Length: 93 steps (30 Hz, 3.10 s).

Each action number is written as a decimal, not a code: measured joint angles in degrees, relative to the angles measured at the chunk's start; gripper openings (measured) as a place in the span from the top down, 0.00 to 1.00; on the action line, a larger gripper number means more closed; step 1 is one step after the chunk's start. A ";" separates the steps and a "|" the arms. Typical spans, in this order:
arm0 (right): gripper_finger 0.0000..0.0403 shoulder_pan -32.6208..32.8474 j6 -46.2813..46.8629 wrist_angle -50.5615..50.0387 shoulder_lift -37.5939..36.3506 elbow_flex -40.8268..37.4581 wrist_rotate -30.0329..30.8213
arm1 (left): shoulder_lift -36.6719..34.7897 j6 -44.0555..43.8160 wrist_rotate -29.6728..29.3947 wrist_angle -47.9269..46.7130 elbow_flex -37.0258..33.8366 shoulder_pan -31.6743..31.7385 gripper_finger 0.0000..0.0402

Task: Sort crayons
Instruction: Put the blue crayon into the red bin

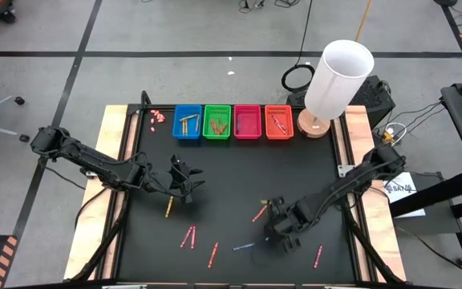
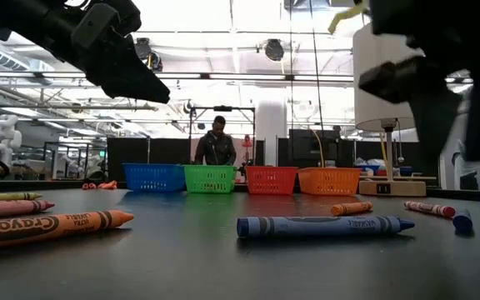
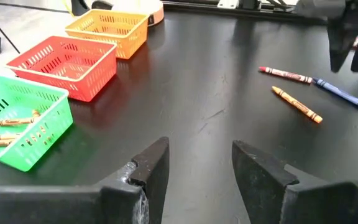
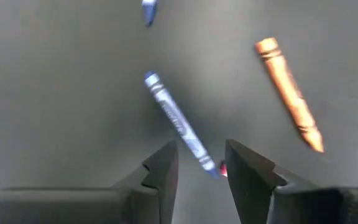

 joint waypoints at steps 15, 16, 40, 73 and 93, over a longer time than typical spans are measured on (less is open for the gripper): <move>0.76 0.85 -9.87 2.41 7.61 0.07 -0.02 | 0.00 -0.11 -0.31 -0.07 0.00 0.00 0.57; 0.78 0.85 -9.94 2.37 7.63 0.07 -0.04 | 0.00 -0.17 -0.29 -0.07 0.00 0.00 0.57; 1.00 0.74 -7.75 2.11 3.71 4.98 -4.20 | 0.00 -1.11 -0.42 -0.19 0.00 0.00 0.57; 1.00 -12.97 -22.71 87.55 -9.76 -28.40 14.13 | 2.34 -8.98 -0.44 3.18 0.00 0.00 0.57; 0.99 -26.03 -22.33 107.67 -10.55 -38.27 1.42 | 8.87 -5.46 -0.70 18.29 0.02 0.20 0.57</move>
